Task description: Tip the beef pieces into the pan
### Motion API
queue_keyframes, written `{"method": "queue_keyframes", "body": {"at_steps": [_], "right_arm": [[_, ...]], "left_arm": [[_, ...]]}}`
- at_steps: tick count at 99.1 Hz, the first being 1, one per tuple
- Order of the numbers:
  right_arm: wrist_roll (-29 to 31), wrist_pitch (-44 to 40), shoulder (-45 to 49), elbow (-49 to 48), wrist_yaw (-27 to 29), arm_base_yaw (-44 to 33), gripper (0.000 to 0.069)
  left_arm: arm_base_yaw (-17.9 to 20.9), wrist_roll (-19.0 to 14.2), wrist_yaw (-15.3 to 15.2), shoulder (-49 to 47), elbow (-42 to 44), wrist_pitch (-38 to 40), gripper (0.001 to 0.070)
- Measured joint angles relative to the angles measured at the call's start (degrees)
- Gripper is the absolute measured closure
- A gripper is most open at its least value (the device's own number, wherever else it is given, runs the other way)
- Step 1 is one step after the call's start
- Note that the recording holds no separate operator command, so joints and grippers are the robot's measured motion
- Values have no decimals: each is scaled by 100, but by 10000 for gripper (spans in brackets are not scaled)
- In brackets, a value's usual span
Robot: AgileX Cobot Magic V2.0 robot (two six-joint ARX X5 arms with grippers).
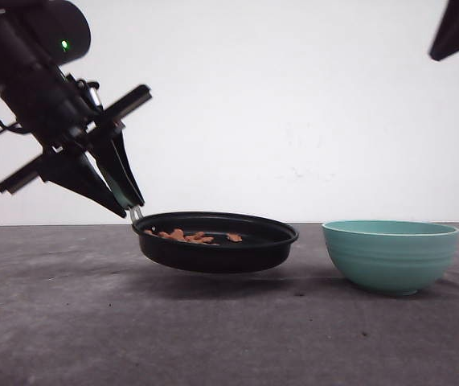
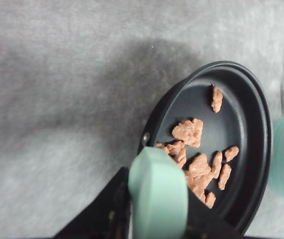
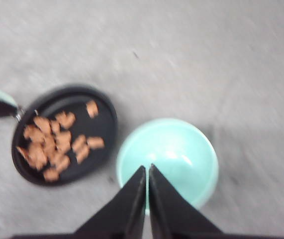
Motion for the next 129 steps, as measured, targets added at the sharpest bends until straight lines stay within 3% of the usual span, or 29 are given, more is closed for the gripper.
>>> {"method": "queue_keyframes", "body": {"at_steps": [30, 36, 46, 54, 69, 88, 104, 112, 118, 129], "right_arm": [[0, -184, -98, -2, 68, 0, 686], [0, -184, -98, -2, 98, 0, 686], [-2, -184, -98, -2, 197, 0, 686], [-22, -184, -98, -2, 201, 0, 686], [-225, -181, -98, -2, 433, 0, 686], [-354, 50, -111, -4, 1261, 2, 686], [-586, 490, -140, -4, 1394, 17, 686], [-750, 590, -155, -4, 1397, 107, 686], [-850, 678, -184, -4, 1397, 199, 686], [-997, 848, -293, -13, 1423, 409, 686]], "left_arm": [[0, -295, 275, 466, 4, -170, 640], [0, -315, 299, 472, 4, -214, 558], [0, -315, 315, 472, 7, -186, 295], [7, -315, 321, 472, 7, -186, 166], [68, -317, 282, 407, 11, -319, 108], [105, -297, -608, -555, 11, -407, 32], [103, 35, -1419, -1799, 17, -271, 32], [103, 361, -1749, -2406, 17, -223, 85], [103, 634, -1897, -2837, 17, -164, 200], [103, 1029, -2048, -3499, 9, -153, 524]]}}
